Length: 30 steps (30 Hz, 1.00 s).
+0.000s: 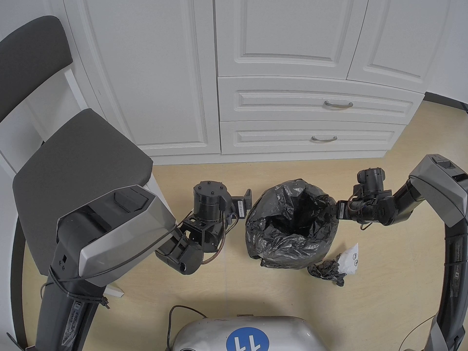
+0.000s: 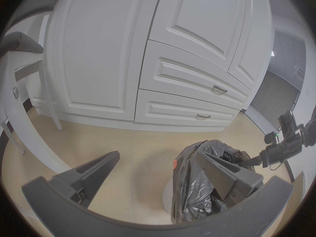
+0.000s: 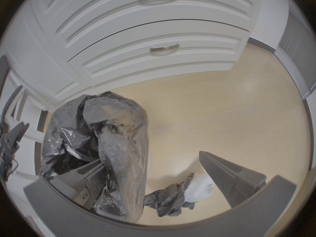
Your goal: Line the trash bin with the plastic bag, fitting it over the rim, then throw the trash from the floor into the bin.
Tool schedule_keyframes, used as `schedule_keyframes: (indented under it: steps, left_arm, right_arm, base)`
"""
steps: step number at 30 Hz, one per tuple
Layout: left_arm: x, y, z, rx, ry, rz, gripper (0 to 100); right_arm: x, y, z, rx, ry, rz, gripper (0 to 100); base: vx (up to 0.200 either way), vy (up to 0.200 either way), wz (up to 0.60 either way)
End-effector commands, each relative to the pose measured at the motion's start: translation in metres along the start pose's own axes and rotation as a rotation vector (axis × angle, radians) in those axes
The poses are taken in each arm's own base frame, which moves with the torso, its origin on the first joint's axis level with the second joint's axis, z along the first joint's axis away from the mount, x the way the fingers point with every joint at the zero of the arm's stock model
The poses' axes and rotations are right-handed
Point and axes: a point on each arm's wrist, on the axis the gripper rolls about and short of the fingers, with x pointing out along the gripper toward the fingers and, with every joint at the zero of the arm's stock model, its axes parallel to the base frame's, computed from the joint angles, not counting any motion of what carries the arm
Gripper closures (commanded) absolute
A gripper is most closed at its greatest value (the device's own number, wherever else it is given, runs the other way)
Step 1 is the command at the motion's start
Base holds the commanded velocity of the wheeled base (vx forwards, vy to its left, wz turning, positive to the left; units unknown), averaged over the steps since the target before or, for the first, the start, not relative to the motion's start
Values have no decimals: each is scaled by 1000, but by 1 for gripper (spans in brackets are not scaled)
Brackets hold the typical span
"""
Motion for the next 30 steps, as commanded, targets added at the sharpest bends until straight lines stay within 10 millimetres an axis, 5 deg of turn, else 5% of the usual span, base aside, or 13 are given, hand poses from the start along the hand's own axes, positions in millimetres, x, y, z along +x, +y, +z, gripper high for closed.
schedule_keyframes:
  steps: [1,17,24,30]
  left_arm:
    - [0,-1,-2,0,3,-2,0]
    - [-1,0,-2,0,-4,0,0]
    - [-1,-1,-2,0,-3,-3,0]
    - [-2,-2,-2,1,0,-4,0]
  right_arm:
    - [2,-10,9,26,-26,-1,0]
    - [11,10,23,258,-54,127,0]
    - [-20,23,29,225,-44,159,0]
    - [-30,39,6,88,55,168,0]
  base:
    - [0,0,0]
    - [0,0,0]
    - [0,0,0]
    - [0,0,0]
